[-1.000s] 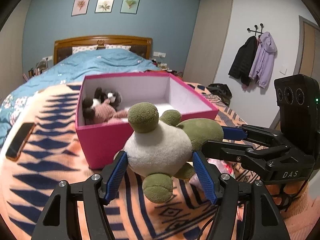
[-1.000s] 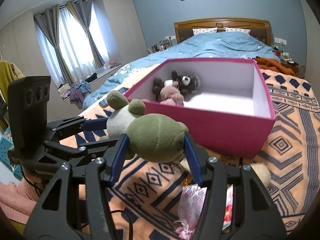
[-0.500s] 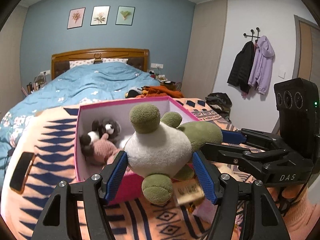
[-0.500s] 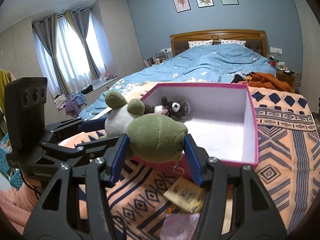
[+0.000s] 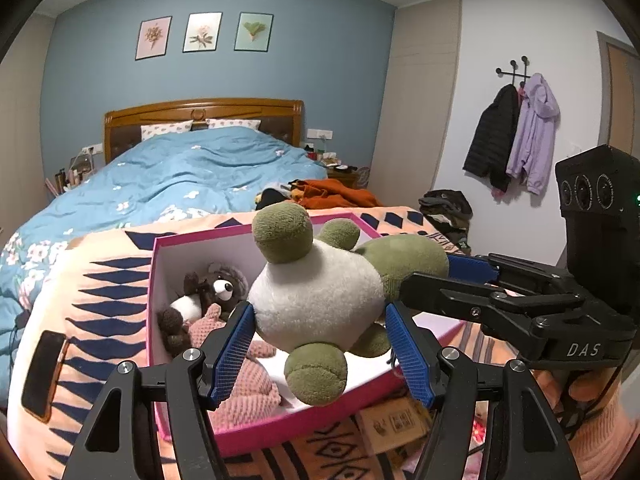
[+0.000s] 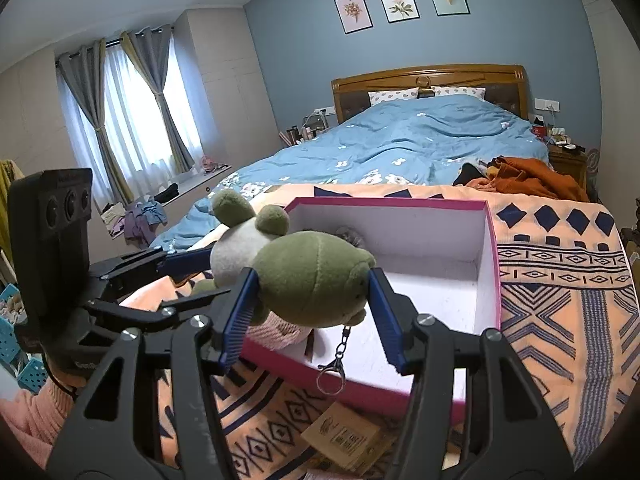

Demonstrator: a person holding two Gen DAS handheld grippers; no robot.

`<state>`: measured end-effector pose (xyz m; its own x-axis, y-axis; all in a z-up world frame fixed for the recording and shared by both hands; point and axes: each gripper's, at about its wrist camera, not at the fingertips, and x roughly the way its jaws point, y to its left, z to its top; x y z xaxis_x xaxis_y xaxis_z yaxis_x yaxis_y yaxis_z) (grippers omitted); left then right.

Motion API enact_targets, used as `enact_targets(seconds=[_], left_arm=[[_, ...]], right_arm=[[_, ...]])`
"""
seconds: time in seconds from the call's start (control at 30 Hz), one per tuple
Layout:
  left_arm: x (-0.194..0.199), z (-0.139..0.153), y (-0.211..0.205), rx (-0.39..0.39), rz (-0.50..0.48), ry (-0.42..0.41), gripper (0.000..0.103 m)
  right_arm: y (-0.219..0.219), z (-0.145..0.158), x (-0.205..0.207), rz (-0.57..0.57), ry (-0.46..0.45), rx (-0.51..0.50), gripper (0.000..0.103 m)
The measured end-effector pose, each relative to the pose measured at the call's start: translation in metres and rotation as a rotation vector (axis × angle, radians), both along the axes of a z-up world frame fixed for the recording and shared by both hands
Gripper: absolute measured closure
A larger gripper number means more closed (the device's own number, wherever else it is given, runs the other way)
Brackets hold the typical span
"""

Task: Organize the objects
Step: 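Carry the green frog plush into the pink box and release it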

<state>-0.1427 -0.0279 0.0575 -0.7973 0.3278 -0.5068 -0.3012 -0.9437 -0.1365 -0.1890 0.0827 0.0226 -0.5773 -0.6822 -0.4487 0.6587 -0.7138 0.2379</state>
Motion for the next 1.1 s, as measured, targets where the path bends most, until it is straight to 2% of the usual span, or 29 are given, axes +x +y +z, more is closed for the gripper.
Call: enact_targets(seconds=[0.6,0.73,0.83,1.1], left_arm=[[-0.075,-0.037,0.002,0.035,0.012,-0.180,0.036],[-0.093,-0.048,-0.001,0.040,0.058,-0.229,0.036],[-0.094,-0.053,-0.005,0.041,0.086,-0.234,0.036],[-0.074,-0.052,-0.009,0.035,0.091,-0.175,0.034]], right_arm=[[-0.003,-0.030,-0.068,-0.054,-0.152,0.012,0.044],[-0.005,-0.039,-0.082,-0.105,-0.189,0.019,0.044],[-0.005,-0.044,-0.090,-0.154,-0.210,0.028,0.042],[0.001,-0.050,-0.076,-0.132,-0.200,0.038,0.041]])
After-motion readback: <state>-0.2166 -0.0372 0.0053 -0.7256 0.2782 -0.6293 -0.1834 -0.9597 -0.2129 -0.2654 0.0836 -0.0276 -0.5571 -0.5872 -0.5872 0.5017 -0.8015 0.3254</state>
